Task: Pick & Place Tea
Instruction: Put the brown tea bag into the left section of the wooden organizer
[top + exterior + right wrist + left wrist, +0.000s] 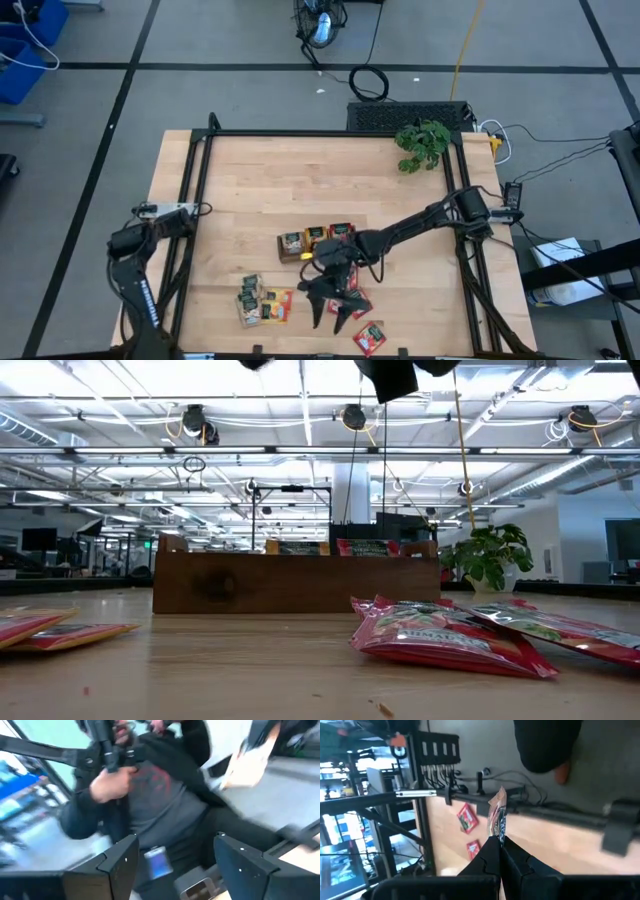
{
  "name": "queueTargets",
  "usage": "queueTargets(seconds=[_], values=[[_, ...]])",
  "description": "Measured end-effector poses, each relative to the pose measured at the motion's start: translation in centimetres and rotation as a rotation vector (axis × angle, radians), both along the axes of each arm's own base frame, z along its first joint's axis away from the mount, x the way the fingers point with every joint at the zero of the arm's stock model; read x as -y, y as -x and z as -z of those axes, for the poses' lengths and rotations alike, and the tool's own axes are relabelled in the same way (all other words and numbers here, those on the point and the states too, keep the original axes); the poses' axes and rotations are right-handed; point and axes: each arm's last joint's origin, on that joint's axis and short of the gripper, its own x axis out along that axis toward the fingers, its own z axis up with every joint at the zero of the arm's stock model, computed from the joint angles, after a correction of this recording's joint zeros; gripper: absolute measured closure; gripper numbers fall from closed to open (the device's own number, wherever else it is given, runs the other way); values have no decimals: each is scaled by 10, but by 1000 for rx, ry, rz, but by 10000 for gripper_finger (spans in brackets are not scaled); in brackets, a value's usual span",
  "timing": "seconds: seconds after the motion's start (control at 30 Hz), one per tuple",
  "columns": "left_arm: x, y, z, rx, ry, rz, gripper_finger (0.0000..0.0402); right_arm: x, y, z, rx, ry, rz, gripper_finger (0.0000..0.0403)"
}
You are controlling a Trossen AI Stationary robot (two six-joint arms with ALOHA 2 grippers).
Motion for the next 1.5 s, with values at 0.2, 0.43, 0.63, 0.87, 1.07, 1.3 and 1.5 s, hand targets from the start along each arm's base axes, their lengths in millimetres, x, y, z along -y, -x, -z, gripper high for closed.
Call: queueTargets(seconds=[0.2, 0.43, 0.63, 0.87, 1.07, 1.3, 1.5], values=[[-7, -18, -1, -3, -103, 107, 401, -17, 0, 14, 89, 15, -38, 173], [-15, -43, -6, 41, -149, 177, 401, -10, -8, 33, 36, 11, -3, 178], [-21, -55, -6, 41, -169, 191, 401, -17, -11, 38, 105, 43, 64, 160], [-30, -65, -4, 4, -187, 180, 401, -27, -4, 33, 53, -24, -54, 169], [-35, -71, -3, 2, -199, 178, 401, -39, -2, 31, 89, -13, 17, 180], [-34, -72, -4, -27, -158, 238, 401, -19, -14, 32, 92, 28, 235, 177], [-38, -75, -2, -46, -182, 220, 401, -18, -20, 30, 107, 26, 275, 177]])
